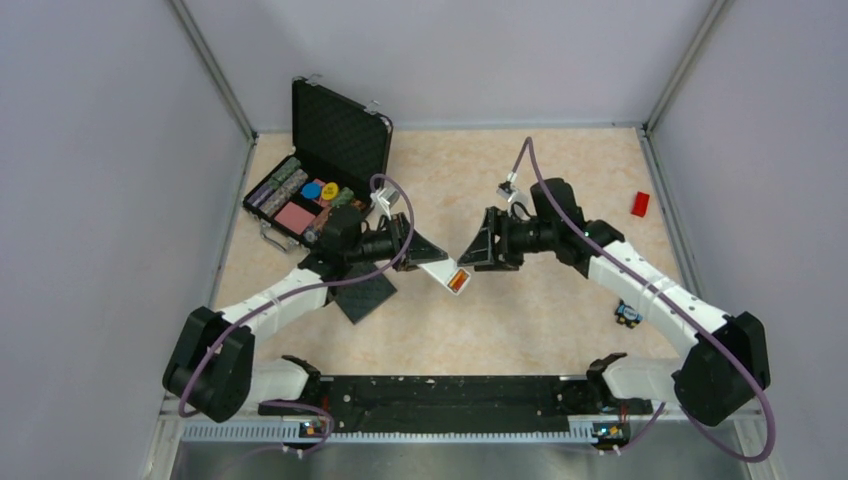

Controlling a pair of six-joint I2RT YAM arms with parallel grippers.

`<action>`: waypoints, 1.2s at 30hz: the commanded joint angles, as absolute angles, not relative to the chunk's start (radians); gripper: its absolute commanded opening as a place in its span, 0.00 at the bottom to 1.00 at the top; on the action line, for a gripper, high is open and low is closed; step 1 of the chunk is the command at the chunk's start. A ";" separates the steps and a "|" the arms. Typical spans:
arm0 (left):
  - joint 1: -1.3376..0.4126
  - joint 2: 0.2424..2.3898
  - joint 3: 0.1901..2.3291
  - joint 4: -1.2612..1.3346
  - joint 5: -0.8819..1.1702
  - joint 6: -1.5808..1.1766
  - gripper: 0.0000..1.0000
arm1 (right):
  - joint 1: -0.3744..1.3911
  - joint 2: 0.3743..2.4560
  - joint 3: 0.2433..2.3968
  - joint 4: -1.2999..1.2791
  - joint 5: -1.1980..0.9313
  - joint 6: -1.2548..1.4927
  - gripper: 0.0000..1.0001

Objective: Load the batteries into the remote control

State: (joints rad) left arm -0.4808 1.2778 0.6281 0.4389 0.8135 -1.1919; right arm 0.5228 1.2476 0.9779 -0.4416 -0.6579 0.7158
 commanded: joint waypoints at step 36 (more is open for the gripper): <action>-0.482 1.274 0.718 0.538 0.910 -1.328 0.00 | 0.563 1.137 0.875 -0.232 -0.801 0.684 0.17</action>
